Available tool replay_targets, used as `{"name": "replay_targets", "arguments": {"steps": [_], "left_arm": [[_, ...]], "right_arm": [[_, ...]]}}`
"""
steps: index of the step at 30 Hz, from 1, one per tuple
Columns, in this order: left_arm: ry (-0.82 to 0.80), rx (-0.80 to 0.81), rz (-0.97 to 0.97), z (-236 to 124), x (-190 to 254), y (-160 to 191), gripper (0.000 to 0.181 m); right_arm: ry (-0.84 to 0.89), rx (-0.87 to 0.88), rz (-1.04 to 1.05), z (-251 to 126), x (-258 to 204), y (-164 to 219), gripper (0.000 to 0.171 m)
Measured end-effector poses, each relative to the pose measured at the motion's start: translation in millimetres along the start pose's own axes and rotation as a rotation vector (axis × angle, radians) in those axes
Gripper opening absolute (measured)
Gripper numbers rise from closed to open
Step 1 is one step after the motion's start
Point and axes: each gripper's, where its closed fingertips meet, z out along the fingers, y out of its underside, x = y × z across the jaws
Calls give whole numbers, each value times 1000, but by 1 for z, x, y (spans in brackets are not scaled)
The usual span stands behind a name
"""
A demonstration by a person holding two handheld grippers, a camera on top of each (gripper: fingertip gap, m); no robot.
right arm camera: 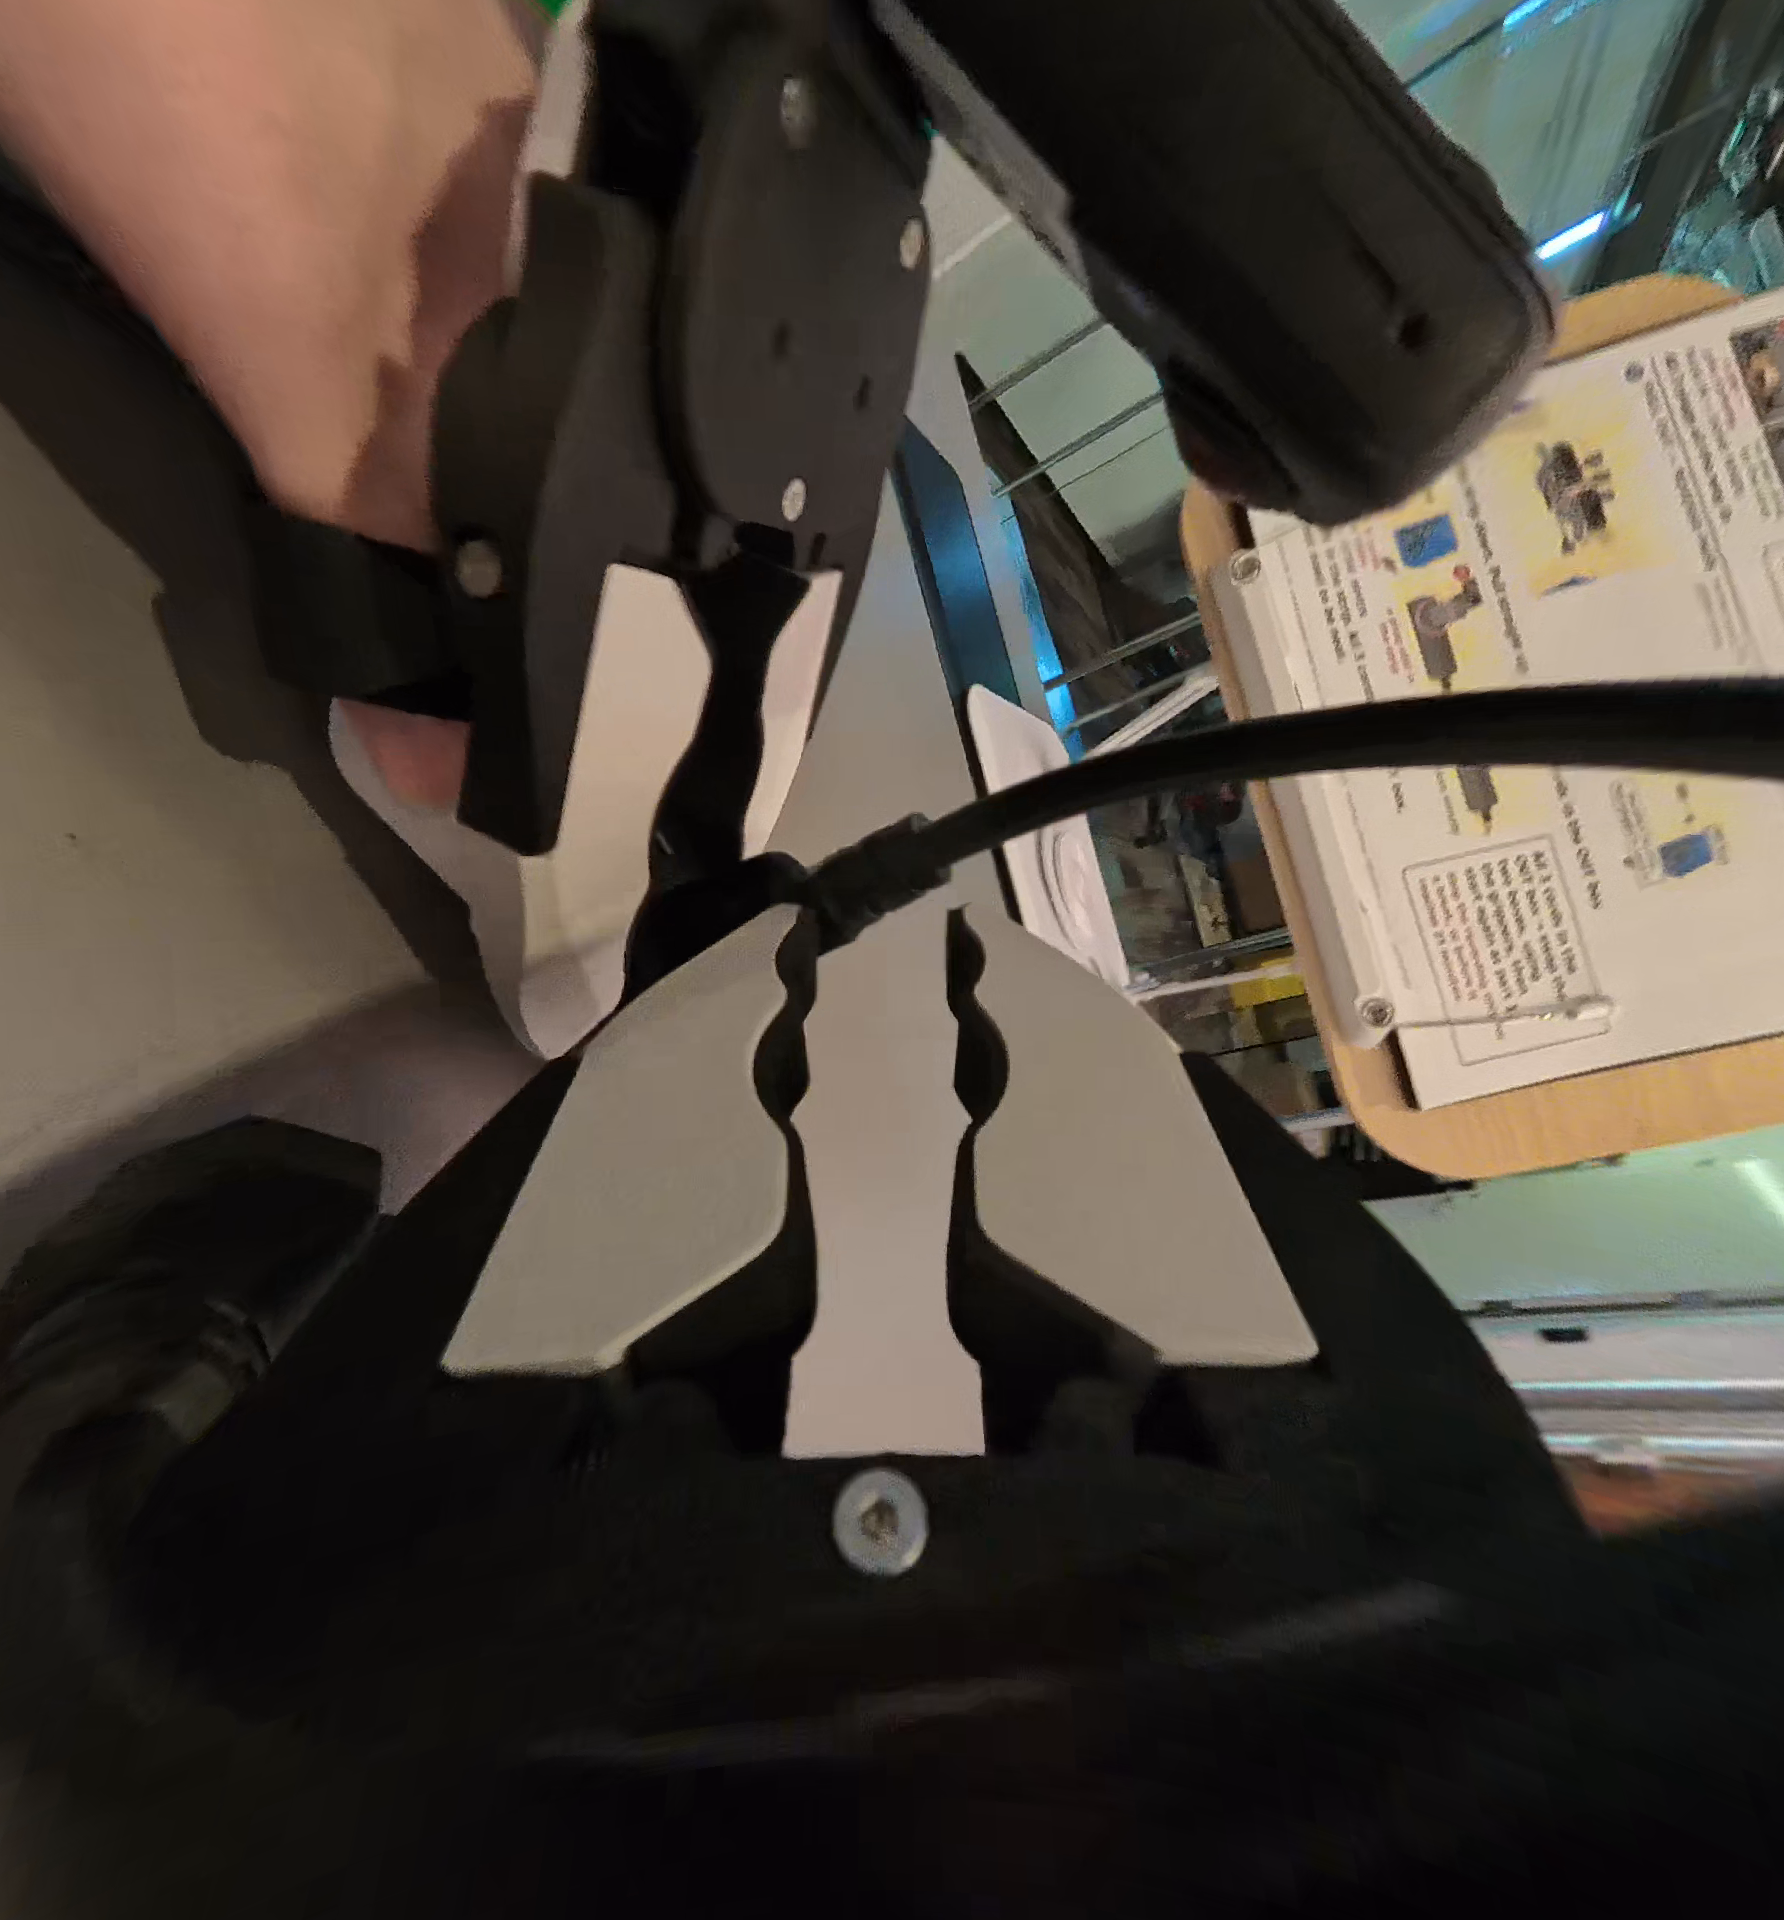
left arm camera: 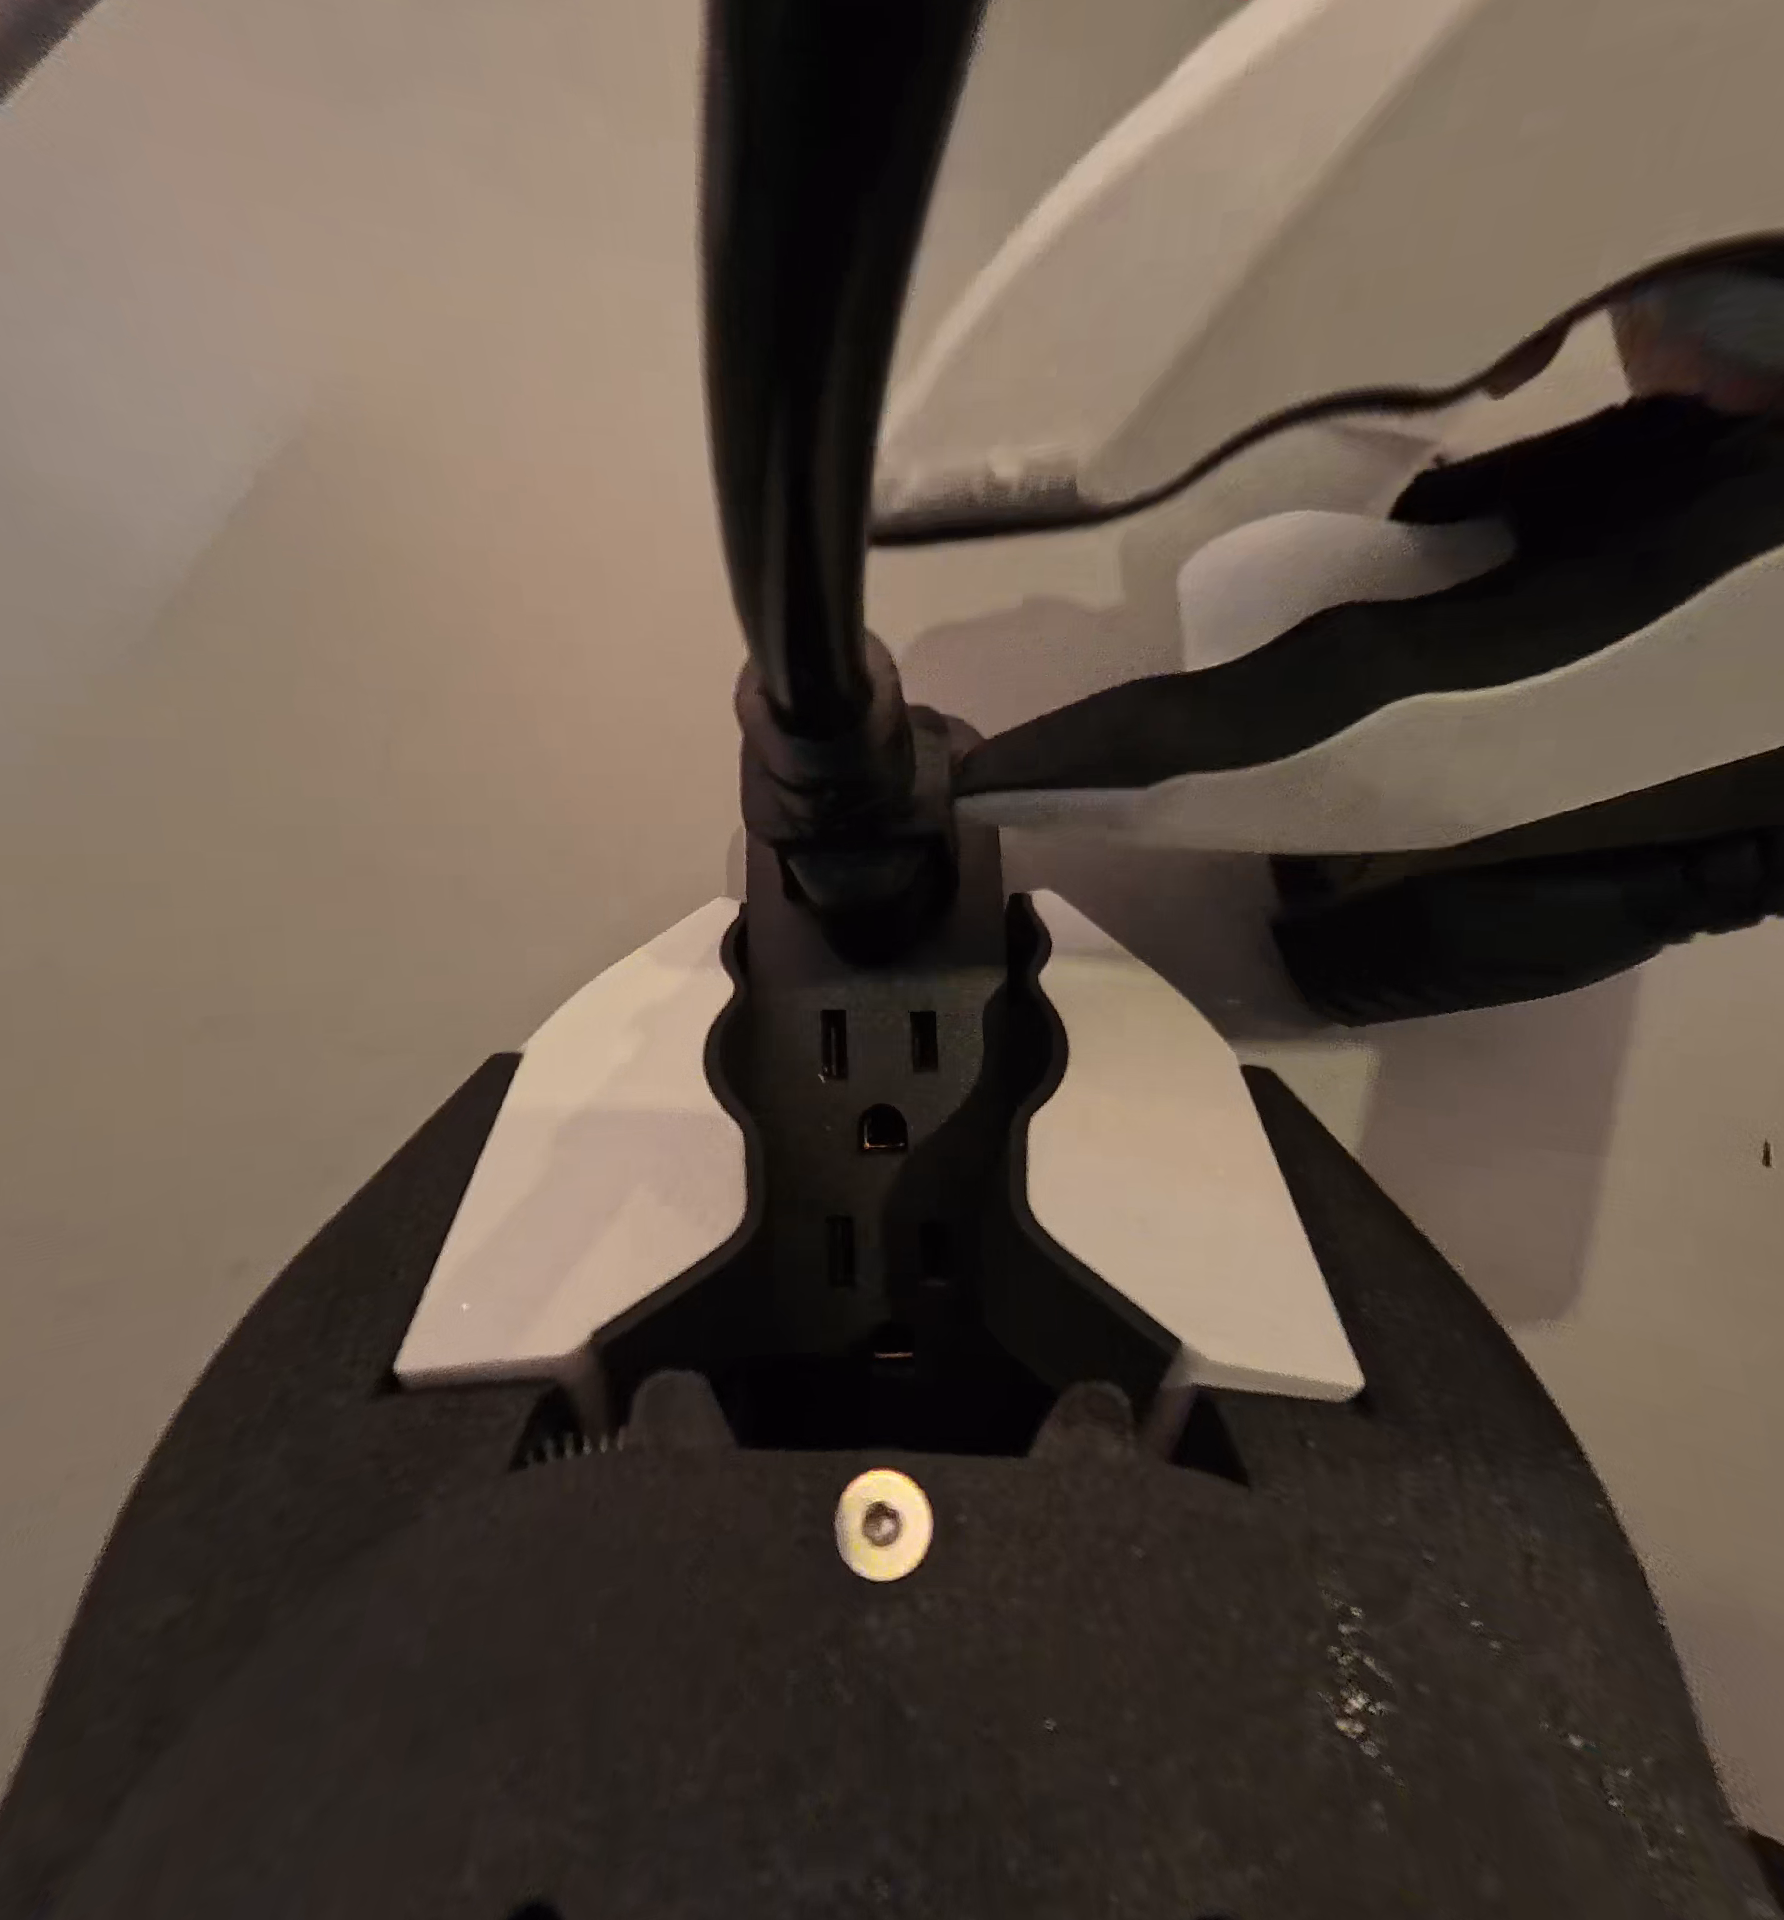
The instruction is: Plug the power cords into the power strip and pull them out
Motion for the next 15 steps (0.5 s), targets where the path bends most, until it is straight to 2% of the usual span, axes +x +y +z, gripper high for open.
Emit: {"name": "replay_targets", "arguments": {"steps": [3, 6, 9, 11, 15], "left_arm": [[16, -2, -26, -2, -2, 0, 46], [-5, -1, -31, -2, -6, 1, 46], [-36, 5, -15, -1, -8, 0, 46], [-70, 4, -26, 1, -11, -1, 46], [-147, -10, -48, 4, -14, -3, 46]], "right_arm": [[-17, 31, 170, -1, 8, 2, 23], [-139, 92, 515, 0, 9, 1, 27], [-237, 68, 813, 8, 5, 9, 43], [-258, 20, 922, 15, -1, 14, 48], [-280, 7, 1031, 26, -7, 5, 47]]}}
